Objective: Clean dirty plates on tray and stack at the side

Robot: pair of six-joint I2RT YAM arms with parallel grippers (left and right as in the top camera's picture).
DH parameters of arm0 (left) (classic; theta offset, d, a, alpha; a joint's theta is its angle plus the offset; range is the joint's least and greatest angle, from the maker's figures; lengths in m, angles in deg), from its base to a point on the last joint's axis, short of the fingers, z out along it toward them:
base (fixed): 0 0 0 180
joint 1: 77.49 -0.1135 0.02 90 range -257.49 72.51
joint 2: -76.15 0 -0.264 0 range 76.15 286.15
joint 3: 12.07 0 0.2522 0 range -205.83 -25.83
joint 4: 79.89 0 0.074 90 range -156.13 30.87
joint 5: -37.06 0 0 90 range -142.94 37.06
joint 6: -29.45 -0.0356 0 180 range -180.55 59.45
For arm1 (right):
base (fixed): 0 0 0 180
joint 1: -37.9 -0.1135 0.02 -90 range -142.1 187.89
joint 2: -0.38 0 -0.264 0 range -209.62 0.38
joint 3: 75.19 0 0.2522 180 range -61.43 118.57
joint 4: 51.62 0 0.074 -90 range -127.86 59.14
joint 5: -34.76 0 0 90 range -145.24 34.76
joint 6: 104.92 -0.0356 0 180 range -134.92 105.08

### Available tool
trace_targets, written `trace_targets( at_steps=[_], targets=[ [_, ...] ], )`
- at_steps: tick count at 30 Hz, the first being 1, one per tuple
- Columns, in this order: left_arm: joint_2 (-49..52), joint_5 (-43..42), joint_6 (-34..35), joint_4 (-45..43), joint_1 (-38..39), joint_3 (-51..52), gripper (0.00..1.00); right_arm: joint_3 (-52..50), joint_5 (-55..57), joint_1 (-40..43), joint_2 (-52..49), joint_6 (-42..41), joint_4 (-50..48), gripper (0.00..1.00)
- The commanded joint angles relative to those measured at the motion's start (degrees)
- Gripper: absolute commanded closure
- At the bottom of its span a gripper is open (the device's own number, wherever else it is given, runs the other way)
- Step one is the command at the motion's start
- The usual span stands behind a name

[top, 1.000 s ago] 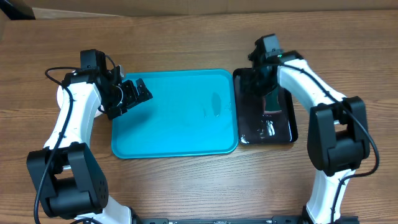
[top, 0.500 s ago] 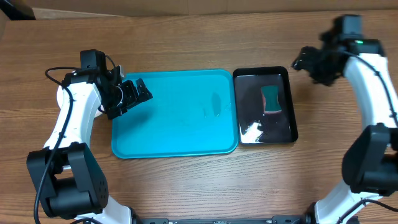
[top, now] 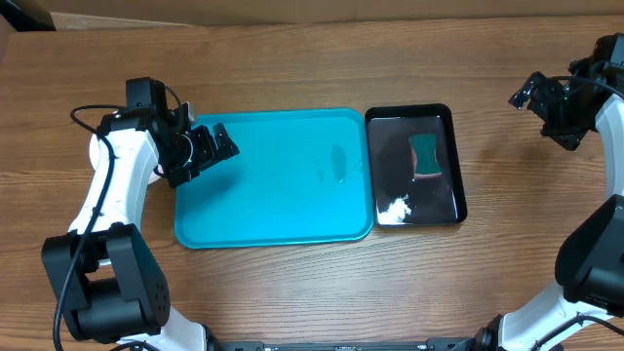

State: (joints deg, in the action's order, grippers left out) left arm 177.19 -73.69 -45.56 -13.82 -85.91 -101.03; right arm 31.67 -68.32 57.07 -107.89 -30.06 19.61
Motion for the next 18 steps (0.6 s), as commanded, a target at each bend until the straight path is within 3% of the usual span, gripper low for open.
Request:
trace_targets(
  at_steps=[1,18],
  targets=[
    [-1.4,0.42,-0.85,-0.09,0.15,-0.72,0.0,0.68,0.2,-0.02,0.81,0.15,-0.33,0.0],
    [-1.4,0.42,-0.85,-0.09,0.15,-0.72,0.0,0.61,0.2,-1.29,0.68,0.15,-0.33,0.0]
  ],
)
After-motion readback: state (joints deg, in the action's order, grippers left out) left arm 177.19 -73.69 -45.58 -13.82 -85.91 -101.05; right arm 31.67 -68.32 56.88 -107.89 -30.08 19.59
